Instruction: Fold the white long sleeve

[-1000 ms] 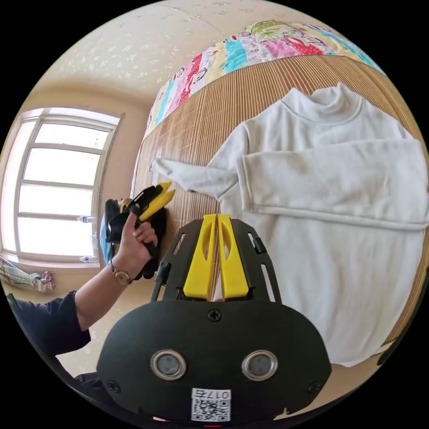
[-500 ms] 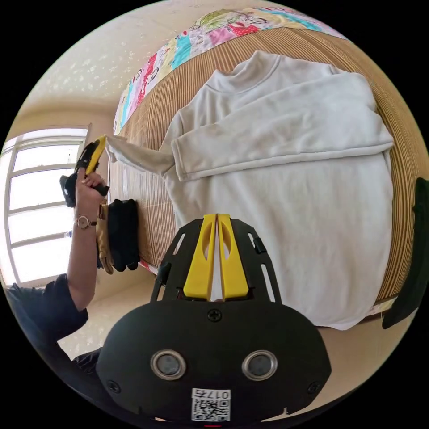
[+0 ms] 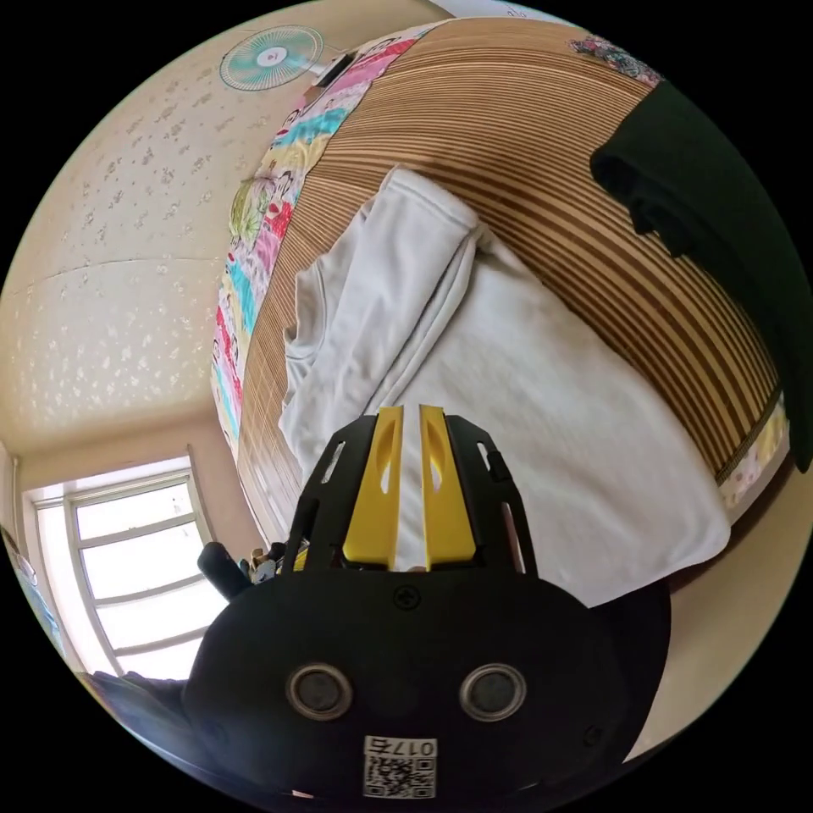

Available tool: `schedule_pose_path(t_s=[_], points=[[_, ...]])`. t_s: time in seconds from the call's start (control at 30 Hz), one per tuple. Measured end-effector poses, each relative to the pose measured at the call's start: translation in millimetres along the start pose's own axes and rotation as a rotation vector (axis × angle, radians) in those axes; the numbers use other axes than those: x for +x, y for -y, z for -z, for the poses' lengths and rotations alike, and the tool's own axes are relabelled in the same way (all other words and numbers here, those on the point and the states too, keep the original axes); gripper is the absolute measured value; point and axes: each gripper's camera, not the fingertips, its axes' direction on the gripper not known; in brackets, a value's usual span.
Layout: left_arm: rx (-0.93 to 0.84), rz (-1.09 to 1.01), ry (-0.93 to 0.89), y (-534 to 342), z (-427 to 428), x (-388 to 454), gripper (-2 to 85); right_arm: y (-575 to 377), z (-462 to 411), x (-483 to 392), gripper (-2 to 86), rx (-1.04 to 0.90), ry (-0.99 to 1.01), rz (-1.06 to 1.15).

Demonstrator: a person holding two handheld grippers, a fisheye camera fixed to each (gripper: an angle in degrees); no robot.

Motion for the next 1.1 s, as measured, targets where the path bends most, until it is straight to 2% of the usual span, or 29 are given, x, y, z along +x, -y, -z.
schedule_pose_path(t_s=[0.1, 0.2, 0.27, 0.37, 0.4, 0.47, 0.5, 0.57, 0.63, 0.73, 0.8, 0.9, 0.97, 1.1], points=[[0.086, 0.104, 0.107, -19.3, 20.1, -11.2, 6.7, 18.2, 12.3, -5.6, 4.7, 0.049, -0.018, 0.033], [0.253, 0.190, 0.203, -22.6, 56.4, -28.4, 7.7, 35.9, 27.8, -12.6, 5.5, 0.115, -0.023, 0.022], [0.345, 0.256, 0.258, -7.4, 79.2, -47.3, 9.7, 43.2, 33.3, -16.3, 5.6, 0.133, -0.022, 0.005], [0.389, 0.379, 0.324, 22.3, 83.6, -77.9, 11.1, 44.7, 31.6, -22.0, 5.4, 0.135, -0.001, 0.009], [0.367, 0.422, 0.322, 28.6, 78.4, -86.7, 11.0, 42.8, 26.1, -22.7, 5.3, 0.115, -0.008, 0.008], [0.154, 0.596, 0.246, 46.8, 38.7, -127.6, 8.4, 37.7, 15.8, -20.6, 5.2, 0.079, -0.024, -0.012], [0.169, 0.620, 0.238, 43.2, 32.6, -132.9, 7.2, 34.4, 9.8, -17.3, 5.2, 0.052, -0.023, -0.031], [0.344, 0.699, 0.209, 10.5, 30.6, -142.2, 4.5, 31.4, 4.2, -11.1, 5.3, 0.012, -0.002, -0.045], [0.436, 0.794, 0.205, -16.6, 39.4, -146.2, 2.6, 32.2, 5.9, -6.1, 5.6, -0.016, -0.014, -0.014], [0.517, 0.922, 0.238, -68.7, 56.6, -149.4, 0.4, 35.1, 24.6, 5.9, 7.0, -0.023, -0.151, 0.074], [0.543, 0.860, 0.178, -99.5, 61.8, -147.2, 1.3, 35.9, 39.1, 22.3, 8.4, -0.074, -0.279, 0.177], [0.442, 0.752, -0.019, -138.8, 50.6, -136.4, 9.6, 31.6, 46.7, 48.2, 10.5, -0.205, -0.446, 0.281], [0.302, 0.633, -0.101, -156.4, 29.0, -109.6, 11.7, 26.3, 44.2, 64.1, 10.9, -0.275, -0.495, 0.306], [0.140, 0.590, -0.136, -176.0, -3.2, -67.3, 9.6, 8.2, 34.4, 95.7, 10.8, -0.383, -0.454, 0.255]])
